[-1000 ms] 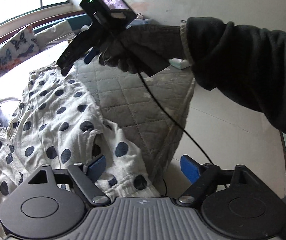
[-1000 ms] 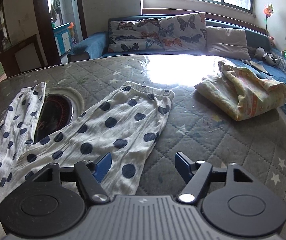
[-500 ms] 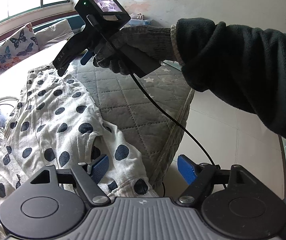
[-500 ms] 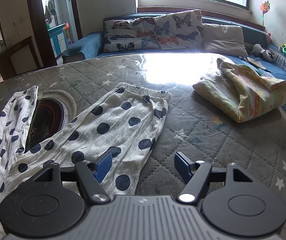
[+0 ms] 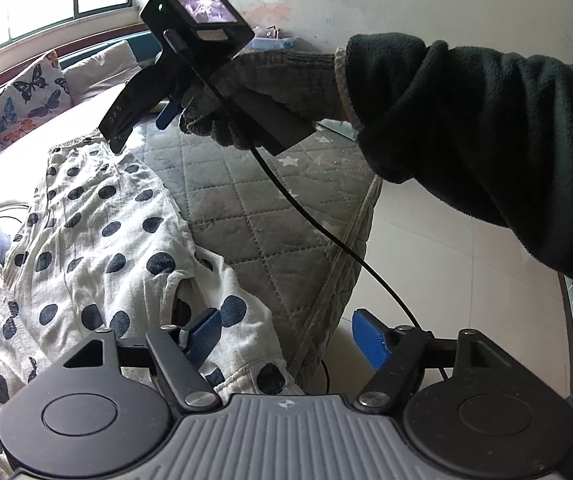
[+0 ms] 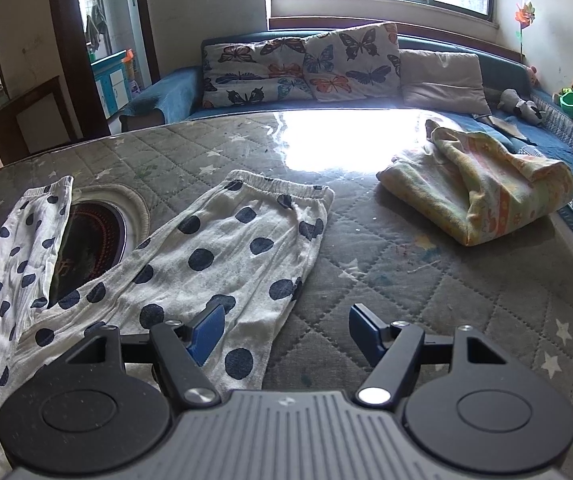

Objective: Fold clothes

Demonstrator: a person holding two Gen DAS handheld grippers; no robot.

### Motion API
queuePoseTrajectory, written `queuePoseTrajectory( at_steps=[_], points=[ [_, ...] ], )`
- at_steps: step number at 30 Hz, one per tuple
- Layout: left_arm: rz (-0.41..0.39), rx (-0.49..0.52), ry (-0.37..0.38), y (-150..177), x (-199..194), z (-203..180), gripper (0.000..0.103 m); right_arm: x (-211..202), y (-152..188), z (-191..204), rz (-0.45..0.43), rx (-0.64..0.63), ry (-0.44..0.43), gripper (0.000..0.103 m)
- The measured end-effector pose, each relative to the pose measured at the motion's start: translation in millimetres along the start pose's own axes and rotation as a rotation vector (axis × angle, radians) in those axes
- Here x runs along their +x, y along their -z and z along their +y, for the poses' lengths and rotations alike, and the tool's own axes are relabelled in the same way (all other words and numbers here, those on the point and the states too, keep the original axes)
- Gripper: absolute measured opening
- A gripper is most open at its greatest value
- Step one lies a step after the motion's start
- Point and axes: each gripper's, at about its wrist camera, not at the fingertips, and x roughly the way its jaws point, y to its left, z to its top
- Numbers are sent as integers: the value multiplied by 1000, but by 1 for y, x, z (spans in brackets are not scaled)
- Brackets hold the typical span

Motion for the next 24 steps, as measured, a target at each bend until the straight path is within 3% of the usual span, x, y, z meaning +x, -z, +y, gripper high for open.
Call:
queuePoseTrajectory(
  at_steps=[17, 24],
  points=[
    [67, 40, -37, -9, 19, -10, 73, -3, 2, -5, -4, 6, 12, 71],
    [83, 21, -21, -9, 24, -6, 59, 0, 2, -7, -3, 12, 12, 71]
  ],
)
